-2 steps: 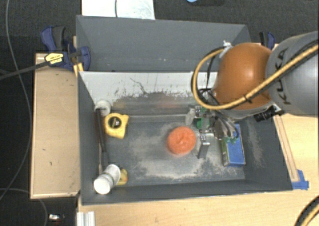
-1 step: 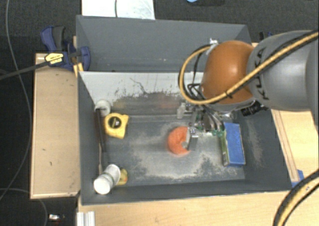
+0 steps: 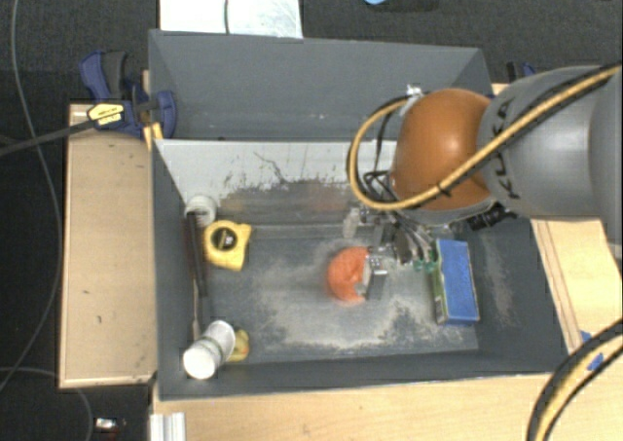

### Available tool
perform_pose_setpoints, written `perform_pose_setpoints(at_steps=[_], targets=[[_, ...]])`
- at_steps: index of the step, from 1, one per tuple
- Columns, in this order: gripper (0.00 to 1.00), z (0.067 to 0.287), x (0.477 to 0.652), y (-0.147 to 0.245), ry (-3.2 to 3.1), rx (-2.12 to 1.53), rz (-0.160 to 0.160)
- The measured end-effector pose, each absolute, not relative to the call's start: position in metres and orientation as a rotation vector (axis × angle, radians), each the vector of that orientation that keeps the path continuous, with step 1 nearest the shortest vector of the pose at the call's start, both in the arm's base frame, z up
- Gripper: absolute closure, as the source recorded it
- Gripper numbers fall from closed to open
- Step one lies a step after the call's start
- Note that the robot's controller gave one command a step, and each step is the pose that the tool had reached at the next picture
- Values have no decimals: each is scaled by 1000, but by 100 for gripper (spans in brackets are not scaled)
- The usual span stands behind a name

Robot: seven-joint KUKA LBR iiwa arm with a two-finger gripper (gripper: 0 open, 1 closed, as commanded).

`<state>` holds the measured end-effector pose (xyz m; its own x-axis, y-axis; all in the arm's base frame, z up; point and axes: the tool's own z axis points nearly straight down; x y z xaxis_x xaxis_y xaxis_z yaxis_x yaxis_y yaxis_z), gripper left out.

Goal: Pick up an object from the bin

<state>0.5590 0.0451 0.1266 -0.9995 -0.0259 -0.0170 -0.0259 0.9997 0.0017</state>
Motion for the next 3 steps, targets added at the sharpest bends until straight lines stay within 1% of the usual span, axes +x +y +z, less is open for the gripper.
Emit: perform_pose_setpoints(at_steps=[1,2,3], targets=[[0,107,562,40,3080,-536,-3],[0,86,573,24,3122,-180,0],[0,82,574,19,3127,15,2]])
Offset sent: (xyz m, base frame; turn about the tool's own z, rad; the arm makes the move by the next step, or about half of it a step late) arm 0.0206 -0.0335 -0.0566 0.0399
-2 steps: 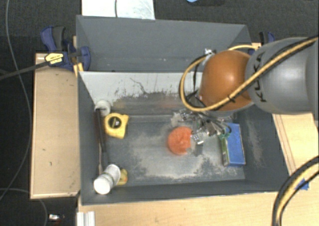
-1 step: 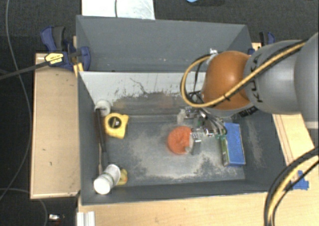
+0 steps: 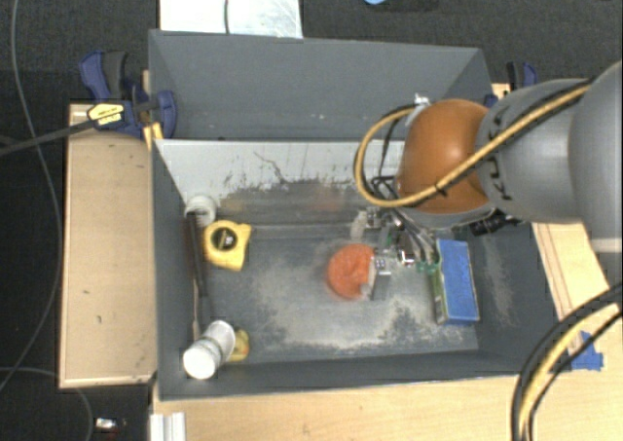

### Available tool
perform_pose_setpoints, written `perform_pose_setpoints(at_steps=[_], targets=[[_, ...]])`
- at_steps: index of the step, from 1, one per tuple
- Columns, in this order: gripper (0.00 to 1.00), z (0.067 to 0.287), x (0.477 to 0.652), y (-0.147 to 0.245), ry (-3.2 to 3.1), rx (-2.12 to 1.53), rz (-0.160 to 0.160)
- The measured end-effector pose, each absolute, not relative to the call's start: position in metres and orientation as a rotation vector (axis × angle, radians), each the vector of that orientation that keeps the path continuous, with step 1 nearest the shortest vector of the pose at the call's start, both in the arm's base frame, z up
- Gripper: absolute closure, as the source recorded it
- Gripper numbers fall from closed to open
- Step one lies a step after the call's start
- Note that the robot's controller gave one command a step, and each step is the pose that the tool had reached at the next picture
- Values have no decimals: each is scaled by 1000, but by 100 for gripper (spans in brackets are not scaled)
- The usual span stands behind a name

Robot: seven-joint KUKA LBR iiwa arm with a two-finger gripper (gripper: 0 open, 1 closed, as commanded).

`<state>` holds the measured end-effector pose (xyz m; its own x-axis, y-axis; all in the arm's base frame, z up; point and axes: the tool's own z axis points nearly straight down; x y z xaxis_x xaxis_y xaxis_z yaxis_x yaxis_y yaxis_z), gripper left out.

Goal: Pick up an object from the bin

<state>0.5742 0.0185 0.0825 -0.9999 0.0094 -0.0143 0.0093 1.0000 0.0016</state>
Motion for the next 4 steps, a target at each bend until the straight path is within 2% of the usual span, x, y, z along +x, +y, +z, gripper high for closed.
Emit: perform_pose_setpoints(at_steps=[1,2,3,4], targets=[[100,98,570,-9,3085,-487,-1],[100,98,570,-9,3086,-485,-1],[100,157,567,-8,3085,-521,1],[100,221,557,-2,2999,-896,0]])
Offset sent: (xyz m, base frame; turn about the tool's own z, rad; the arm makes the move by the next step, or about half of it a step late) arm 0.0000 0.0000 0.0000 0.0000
